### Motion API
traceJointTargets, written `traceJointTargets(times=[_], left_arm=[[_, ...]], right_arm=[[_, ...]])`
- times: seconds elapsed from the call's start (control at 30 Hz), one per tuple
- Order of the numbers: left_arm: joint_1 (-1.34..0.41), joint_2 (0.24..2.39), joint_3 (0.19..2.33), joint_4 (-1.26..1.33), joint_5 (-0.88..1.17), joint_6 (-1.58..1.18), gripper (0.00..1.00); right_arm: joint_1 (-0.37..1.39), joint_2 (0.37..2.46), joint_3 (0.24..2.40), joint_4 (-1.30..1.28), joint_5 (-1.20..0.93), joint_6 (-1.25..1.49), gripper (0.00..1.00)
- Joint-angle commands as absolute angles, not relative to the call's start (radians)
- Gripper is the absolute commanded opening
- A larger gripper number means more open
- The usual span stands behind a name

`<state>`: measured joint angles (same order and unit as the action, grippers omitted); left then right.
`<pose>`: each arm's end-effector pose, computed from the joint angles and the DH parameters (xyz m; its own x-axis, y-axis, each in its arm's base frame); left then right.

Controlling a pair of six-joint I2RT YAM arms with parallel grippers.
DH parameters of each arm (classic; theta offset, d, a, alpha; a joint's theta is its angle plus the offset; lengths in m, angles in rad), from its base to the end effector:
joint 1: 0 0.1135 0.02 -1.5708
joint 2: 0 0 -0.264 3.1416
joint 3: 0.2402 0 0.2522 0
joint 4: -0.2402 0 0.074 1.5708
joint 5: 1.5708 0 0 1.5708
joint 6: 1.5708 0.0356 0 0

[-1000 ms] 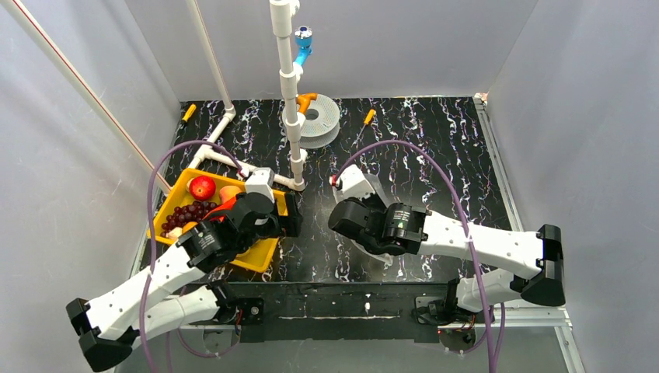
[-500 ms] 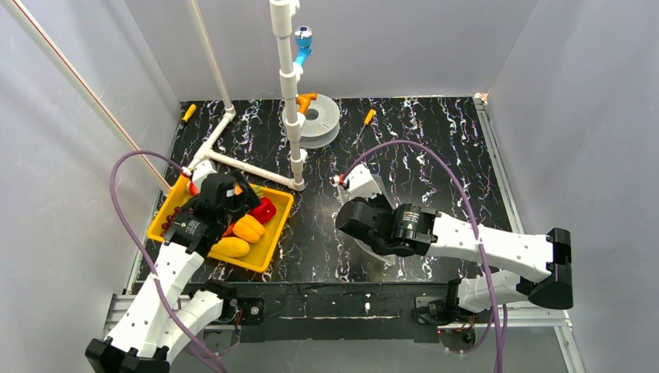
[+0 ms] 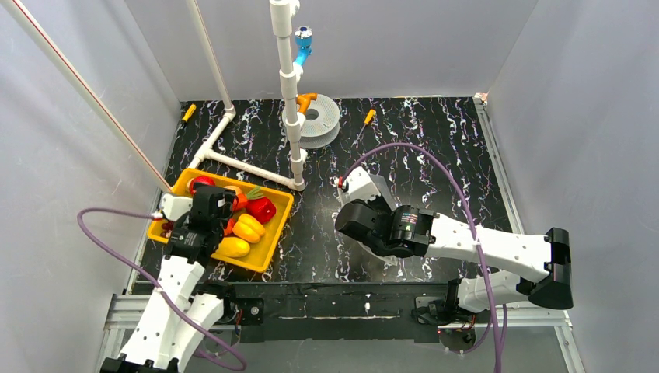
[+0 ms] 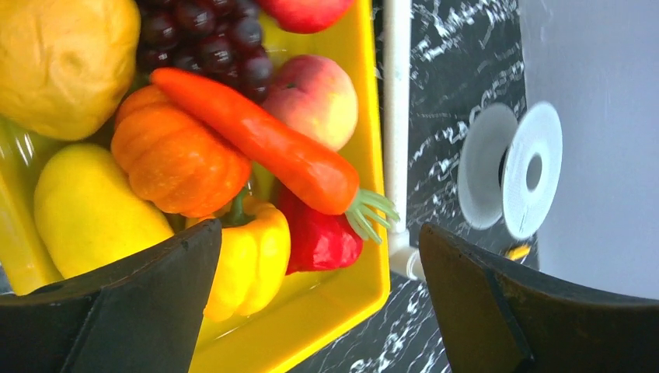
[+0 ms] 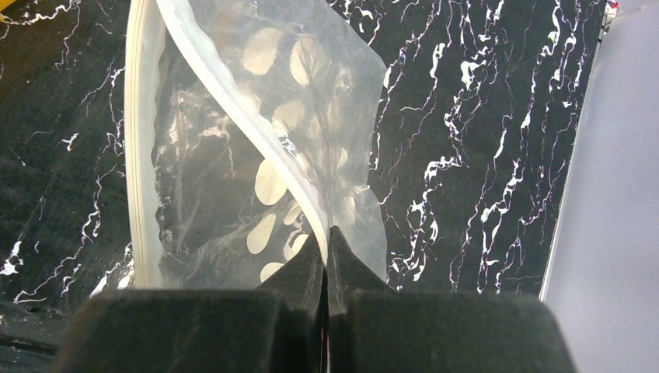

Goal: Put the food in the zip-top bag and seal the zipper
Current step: Pick up the fake vegetable from the bin.

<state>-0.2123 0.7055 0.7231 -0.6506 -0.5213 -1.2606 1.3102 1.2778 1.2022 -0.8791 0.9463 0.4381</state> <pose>0.1479 -0.0137 0.2869 0.0232 -0.8498 -0.5267 -0.6147 0.4033 -0.6778 0.0916 0.2315 0.3302 -0.3788 -0.4580 -0.8042 -0.3130 0.8811 -0.3544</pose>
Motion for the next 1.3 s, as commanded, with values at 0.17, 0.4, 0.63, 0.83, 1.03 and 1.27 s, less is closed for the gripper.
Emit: traceJointTargets(times=[0.17,0.4,0.63,0.83,1.03,1.27], left_arm=[[-0.124,0.720,0.559,-0.445,-0.521,-1.633,0.93],[-0.020,0.834,0.526,-0.388,-0.365,-1.727,0.87],[0.039,0.894,0.531,-0.372,-0.345,-1.774,0.64],[0.057,0.943,0.536,-0.401,-0.289,-1.815,0.68],[0.071,0.983,0.537,-0.386,-0.254,-1.834,0.68],[0.085,1.000,0.522,-0.358,-0.243,-1.829,0.58]], right_arm=[[1.306,1.273,1.184,-0.831,0.966,0.417,0.01],[1.302,1.269,1.177,-0.815,0.967,0.397,0.01],[1.302,1.272,1.180,-0.807,0.960,0.386,0.01],[1.302,1.272,1.175,-0.798,0.954,0.383,0.01],[1.302,1.278,1.177,-0.805,0.949,0.383,0.01],[1.302,1.277,1.172,-0.802,0.947,0.382,0.01]])
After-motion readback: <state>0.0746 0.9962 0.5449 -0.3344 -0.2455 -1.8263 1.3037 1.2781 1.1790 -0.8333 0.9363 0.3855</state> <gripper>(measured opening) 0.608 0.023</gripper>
